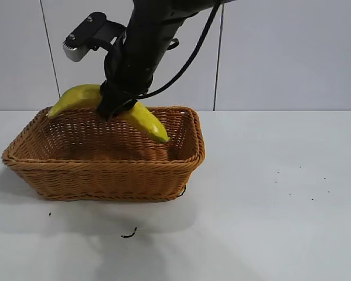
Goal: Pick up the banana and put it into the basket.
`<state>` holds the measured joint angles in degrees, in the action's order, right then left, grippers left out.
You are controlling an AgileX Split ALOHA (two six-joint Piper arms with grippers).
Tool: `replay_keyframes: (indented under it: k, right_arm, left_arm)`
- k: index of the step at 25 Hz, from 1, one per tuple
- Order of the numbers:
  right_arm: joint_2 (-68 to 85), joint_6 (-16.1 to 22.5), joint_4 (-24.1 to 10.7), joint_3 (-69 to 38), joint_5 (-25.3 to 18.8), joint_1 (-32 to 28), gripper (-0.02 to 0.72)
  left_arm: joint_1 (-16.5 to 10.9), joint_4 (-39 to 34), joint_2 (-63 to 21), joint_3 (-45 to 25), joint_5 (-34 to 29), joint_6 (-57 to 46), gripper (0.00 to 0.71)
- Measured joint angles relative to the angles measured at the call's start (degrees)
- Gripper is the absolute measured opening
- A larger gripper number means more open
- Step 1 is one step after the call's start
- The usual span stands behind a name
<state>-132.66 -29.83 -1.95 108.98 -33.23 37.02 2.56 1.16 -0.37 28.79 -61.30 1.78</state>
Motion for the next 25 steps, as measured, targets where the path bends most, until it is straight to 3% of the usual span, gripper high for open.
replay_keyframes:
  k: [8, 10, 12, 15, 25]
  right_arm:
    - [-0.2, 0.0, 0.1, 0.0, -1.1, 0.0, 0.304]
    - [-0.1, 0.0, 0.2, 0.0, -1.1, 0.0, 0.417]
    - [0.1, 0.0, 0.3, 0.0, -1.1, 0.0, 0.578]
    - [1.0, 1.8, 0.3, 0.0, -1.9, 0.0, 0.668]
    - [9.1, 21.0, -0.3, 0.1, -12.8, -4.0, 0.690]
  left_arm:
    - [0.0, 0.0, 0.0, 0.0, 0.0, 0.0, 0.635]
    - [0.0, 0.0, 0.0, 0.0, 0.0, 0.0, 0.635]
    - [0.0, 0.0, 0.0, 0.0, 0.0, 0.0, 0.635]
    - [0.0, 0.0, 0.0, 0.0, 0.0, 0.0, 0.635]
    - [0.0, 0.0, 0.0, 0.0, 0.0, 0.0, 0.635]
